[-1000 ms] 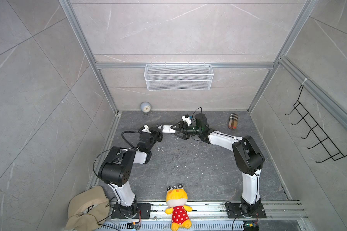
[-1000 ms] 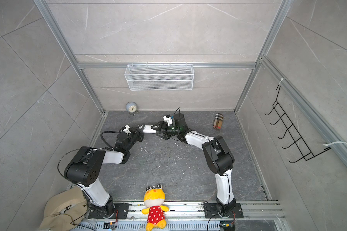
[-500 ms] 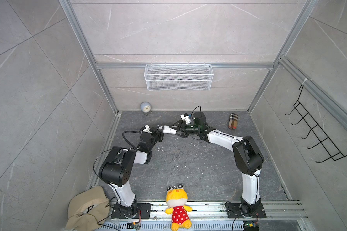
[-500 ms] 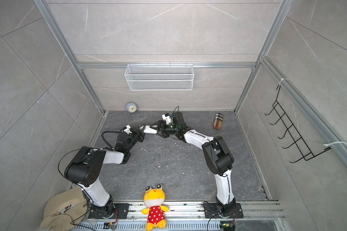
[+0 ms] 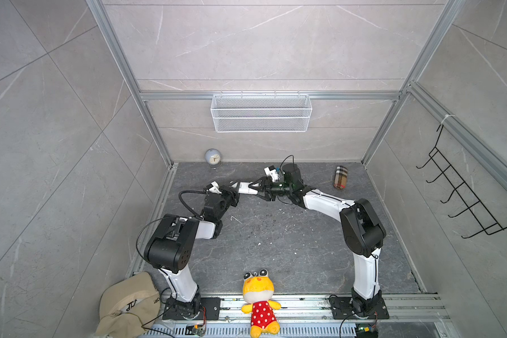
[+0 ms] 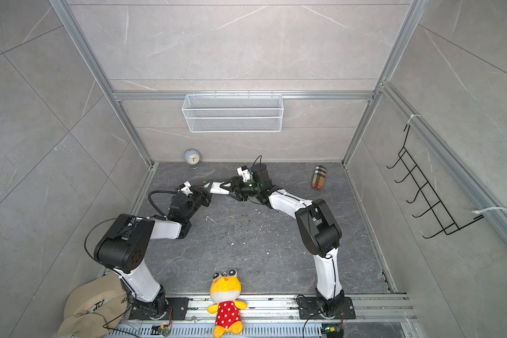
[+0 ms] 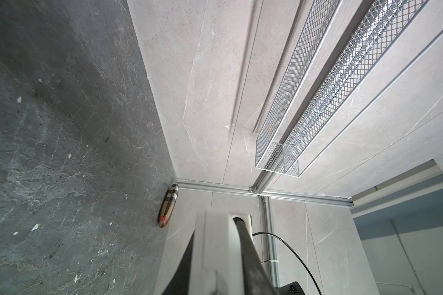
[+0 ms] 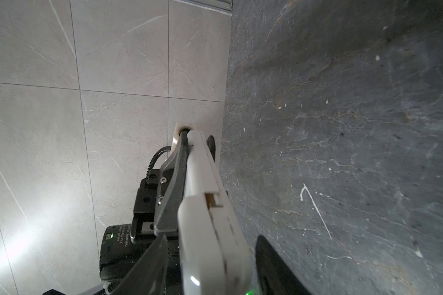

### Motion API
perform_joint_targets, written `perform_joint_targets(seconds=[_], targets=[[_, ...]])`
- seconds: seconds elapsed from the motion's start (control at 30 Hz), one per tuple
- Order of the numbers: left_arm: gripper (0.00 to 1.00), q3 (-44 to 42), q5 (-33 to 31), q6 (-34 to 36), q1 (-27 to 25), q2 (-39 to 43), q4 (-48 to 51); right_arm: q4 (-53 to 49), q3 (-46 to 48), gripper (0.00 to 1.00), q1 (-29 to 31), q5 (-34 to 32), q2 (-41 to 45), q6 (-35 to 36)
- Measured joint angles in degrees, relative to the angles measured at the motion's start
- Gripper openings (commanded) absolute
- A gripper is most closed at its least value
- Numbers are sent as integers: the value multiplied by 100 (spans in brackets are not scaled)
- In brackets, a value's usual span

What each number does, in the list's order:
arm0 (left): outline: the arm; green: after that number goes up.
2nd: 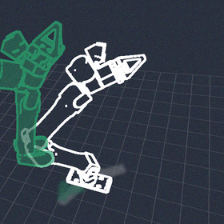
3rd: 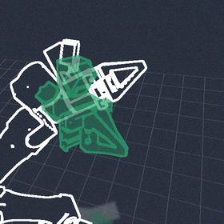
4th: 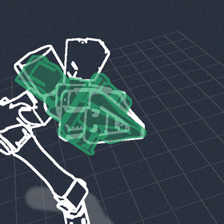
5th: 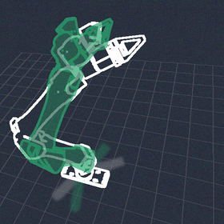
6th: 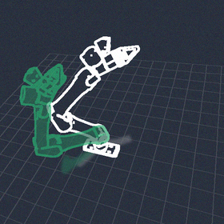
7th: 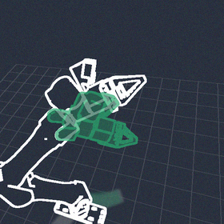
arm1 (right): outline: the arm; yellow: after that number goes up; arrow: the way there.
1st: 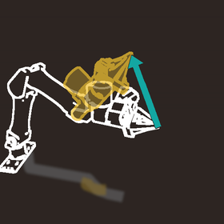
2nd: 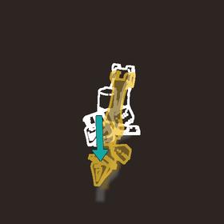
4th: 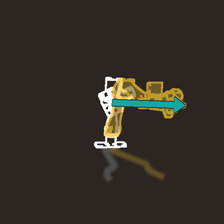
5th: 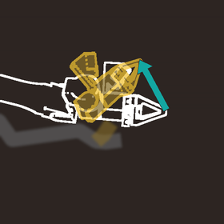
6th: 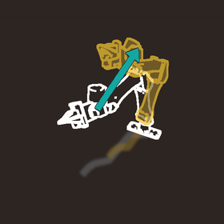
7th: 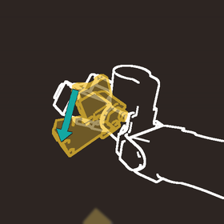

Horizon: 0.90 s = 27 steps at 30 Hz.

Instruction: Load the batteries into the remote control

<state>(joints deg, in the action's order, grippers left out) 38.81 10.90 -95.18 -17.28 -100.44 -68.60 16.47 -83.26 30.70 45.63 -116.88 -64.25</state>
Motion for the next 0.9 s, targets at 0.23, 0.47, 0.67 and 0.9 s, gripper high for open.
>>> perform_joint_targets(seconds=[0.23,0.47,0.67,0.9], targets=[[11,4,0,0,-11,0,4,2,0,49,0,-42,0,-4],[11,61,0,17,-11,0,42,2,2,45,0,-131,0,-48],[11,61,-2,66,-11,0,160,4,48,41,4,-234,0,-92],[11,61,-4,72,-11,2,258,2,114,39,9,-337,0,-190]])
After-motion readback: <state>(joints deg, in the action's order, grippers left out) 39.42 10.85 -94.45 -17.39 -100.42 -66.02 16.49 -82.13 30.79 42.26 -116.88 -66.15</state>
